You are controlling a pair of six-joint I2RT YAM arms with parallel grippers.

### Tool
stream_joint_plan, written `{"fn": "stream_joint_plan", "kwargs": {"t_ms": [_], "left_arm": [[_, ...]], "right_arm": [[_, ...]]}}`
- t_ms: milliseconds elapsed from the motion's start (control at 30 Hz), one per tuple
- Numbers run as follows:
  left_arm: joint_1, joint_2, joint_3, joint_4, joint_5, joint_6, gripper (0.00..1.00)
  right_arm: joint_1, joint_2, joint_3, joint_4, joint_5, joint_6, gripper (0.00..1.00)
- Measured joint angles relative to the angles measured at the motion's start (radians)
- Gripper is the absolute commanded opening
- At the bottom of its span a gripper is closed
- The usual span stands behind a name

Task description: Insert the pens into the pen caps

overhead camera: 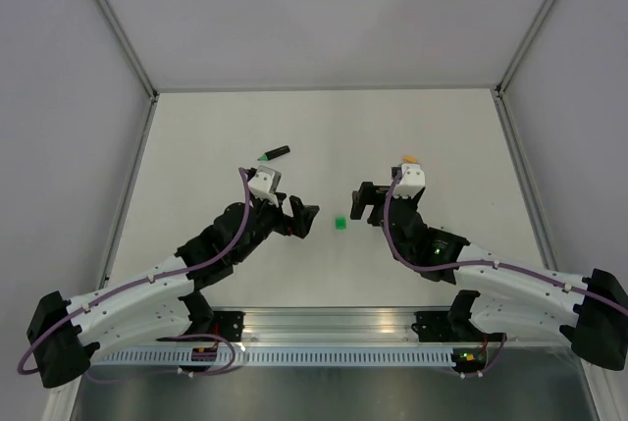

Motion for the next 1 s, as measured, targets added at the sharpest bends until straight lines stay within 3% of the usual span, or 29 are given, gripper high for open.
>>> {"fn": "stream_joint_plan", "kwargs": {"t_ms": [233, 400, 500, 700, 833, 1000], "left_arm": [[0.000, 0.001, -0.003, 0.001, -0.007, 0.001, 1.00], [0.000, 0.000, -0.006, 0.000, -0.031, 0.004, 1.00], [0.000, 0.000, -0.008, 0.001, -0.055, 0.007, 1.00], [0.000, 0.000, -0.013, 0.001, -0.082, 0.016, 1.00], [0.000, -0.003, -0.013, 0.000, -0.095, 0.024, 1.00], [0.000, -0.022, -0.020, 0.001, -0.121, 0.031, 1.00]], "right_arm": [[0.000, 0.042, 0.037, -0.006, 0.047, -0.041, 0.98], [-0.042, 0.226, 0.244, -0.188, 0.117, -0.147, 0.98], [-0.161, 0.327, 0.405, -0.321, 0.047, -0.169, 0.98], [-0.554, 0.364, 0.541, -0.605, -0.140, -0.133, 0.98], [-0.709, 0.368, 0.555, -0.753, -0.225, -0.076, 0.97], [-0.856, 0.336, 0.481, -0.806, -0.357, -0.020, 0.97]]}}
